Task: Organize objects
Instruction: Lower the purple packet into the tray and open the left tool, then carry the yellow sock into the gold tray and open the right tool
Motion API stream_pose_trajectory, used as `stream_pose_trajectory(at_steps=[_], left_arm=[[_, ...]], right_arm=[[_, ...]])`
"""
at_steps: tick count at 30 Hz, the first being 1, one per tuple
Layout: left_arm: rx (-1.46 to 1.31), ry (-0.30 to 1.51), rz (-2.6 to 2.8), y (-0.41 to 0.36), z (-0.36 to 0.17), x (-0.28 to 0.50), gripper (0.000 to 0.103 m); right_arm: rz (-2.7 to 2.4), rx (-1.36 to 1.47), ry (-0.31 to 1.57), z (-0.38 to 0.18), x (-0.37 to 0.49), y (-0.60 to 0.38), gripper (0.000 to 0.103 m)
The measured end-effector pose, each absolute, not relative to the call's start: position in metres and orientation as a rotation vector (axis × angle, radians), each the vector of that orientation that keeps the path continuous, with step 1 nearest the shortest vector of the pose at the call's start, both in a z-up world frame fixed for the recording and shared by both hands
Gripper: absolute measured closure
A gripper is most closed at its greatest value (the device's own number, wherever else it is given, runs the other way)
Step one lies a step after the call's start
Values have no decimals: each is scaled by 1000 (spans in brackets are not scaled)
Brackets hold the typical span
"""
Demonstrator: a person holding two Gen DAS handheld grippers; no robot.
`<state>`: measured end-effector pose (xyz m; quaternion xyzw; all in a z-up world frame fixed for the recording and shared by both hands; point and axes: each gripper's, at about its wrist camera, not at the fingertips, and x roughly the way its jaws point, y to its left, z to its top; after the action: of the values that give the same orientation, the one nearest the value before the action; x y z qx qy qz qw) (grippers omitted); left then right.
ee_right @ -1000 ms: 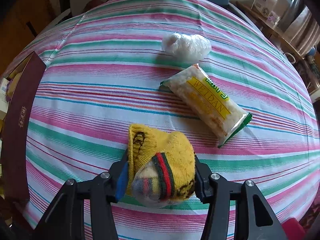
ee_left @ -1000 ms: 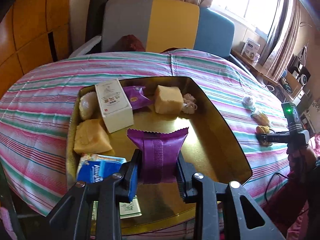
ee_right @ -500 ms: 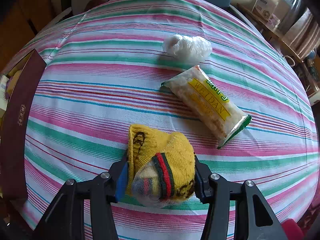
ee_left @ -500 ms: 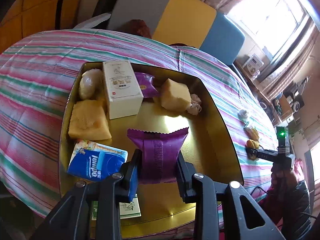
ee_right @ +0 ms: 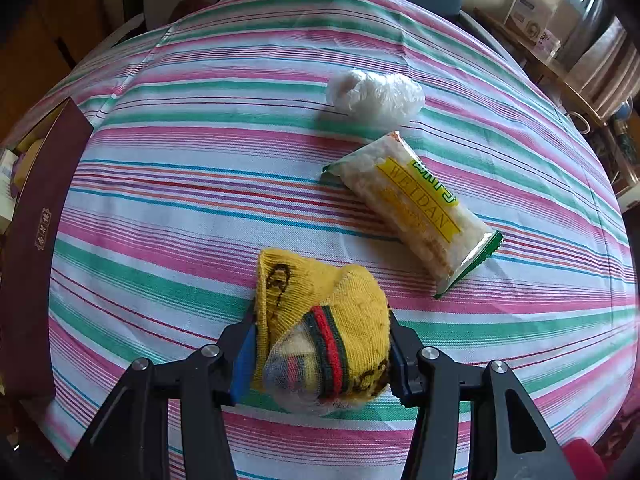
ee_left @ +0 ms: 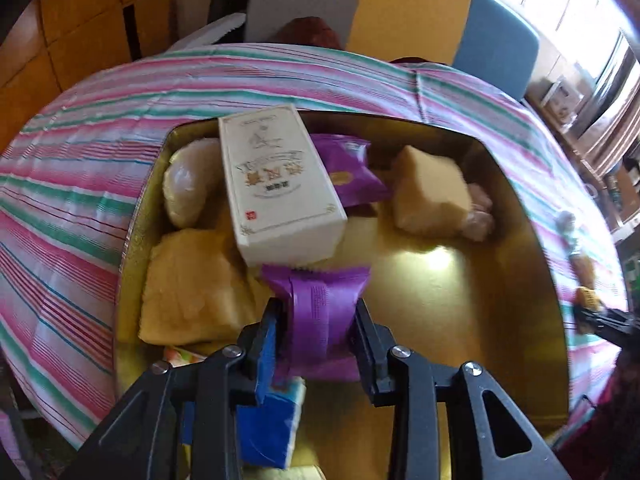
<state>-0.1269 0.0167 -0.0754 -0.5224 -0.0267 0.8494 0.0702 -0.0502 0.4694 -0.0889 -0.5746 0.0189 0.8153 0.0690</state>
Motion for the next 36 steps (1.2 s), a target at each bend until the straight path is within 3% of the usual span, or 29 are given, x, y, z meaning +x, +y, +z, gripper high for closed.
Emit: stream_pose_trajectory(at_steps=[16, 36], left_arm=[[-1372, 25, 2689, 9, -42, -90, 63], [-1263, -37, 2688, 7, -16, -42, 62]], right_arm=[[2452, -1727, 54, -88, -51, 467, 49], [2460, -1706, -4, -92, -59, 465, 52]])
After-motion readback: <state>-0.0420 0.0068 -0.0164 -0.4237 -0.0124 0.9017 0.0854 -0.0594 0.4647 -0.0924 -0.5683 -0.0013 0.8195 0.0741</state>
